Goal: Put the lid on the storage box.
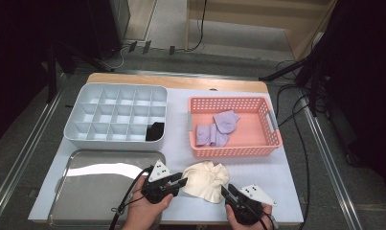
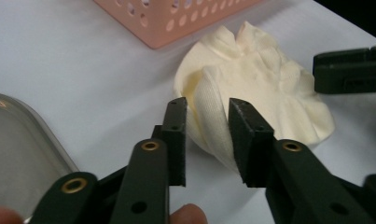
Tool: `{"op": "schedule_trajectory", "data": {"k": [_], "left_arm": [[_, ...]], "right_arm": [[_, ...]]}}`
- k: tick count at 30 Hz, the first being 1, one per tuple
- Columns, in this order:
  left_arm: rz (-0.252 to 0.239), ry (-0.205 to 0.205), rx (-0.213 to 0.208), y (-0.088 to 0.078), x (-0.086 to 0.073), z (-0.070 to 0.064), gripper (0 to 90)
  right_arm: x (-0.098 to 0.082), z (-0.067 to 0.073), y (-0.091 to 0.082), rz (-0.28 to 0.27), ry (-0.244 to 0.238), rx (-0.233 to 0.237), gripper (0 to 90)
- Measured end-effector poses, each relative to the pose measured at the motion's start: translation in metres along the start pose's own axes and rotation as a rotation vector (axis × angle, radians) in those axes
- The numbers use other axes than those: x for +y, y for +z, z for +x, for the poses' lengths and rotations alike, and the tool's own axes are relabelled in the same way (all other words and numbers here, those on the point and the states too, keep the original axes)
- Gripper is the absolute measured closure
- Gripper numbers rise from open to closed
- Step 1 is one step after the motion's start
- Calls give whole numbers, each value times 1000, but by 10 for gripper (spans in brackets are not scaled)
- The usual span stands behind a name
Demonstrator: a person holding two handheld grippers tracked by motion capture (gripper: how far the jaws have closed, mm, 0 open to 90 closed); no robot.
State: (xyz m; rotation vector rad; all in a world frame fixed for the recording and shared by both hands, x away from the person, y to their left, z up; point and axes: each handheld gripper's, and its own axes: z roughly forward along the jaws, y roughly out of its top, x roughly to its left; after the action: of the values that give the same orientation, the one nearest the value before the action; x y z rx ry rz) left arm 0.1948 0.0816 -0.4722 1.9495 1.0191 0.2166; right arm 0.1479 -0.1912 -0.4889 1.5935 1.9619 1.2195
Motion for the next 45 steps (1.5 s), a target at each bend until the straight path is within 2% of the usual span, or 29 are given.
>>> {"op": "schedule_trajectory", "data": {"k": [1,2,3,4,6,9,12,15,18,21,24,28,30,33,34,35,39,42,45], "left_arm": [[-7,2,-4,-1,0,-1,676],[-10,11,-6,-1,1,-2,717],[-10,17,-15,0,1,-2,717],[-3,23,-22,0,1,-3,768],[-3,28,-27,0,1,-4,855],[-8,30,-30,-2,1,-5,870],[-20,24,-35,-4,1,-3,869],[-30,24,-39,-6,2,-2,858],[-24,15,-32,-4,1,-1,838],[-14,13,-33,-2,0,-1,828],[-8,13,-33,0,0,-2,820],[5,11,-21,3,0,-2,817],[6,2,-15,4,0,-1,797],[19,-37,0,7,1,2,652],[26,-52,2,8,1,3,616],[31,-60,-1,8,2,4,597],[71,-88,-17,13,3,5,604],[90,-93,-27,15,4,5,684],[86,-95,-42,13,4,6,776]], "right_arm": [[-1,0,1,8,12,6,645],[-4,2,3,34,13,8,646],[-4,2,3,34,13,8,646],[-5,2,4,24,-5,1,710],[-4,4,4,43,3,7,831],[-3,3,2,44,6,16,884],[2,2,-3,14,-5,11,887],[9,3,-7,-23,-39,-3,887],[20,4,-4,-48,-98,-6,884],[28,1,4,-56,-148,-9,880],[34,-4,15,-48,-170,-16,879],[37,-12,26,-17,-151,-11,868],[36,-15,30,0,-143,-1,834],[34,-21,34,-20,-94,-17,599],[33,-23,35,-21,-69,-15,593],[32,-25,37,-8,-34,6,604],[31,-28,38,21,5,61,731],[30,-28,38,35,19,87,814],[30,-28,31,43,47,109,841]]}}
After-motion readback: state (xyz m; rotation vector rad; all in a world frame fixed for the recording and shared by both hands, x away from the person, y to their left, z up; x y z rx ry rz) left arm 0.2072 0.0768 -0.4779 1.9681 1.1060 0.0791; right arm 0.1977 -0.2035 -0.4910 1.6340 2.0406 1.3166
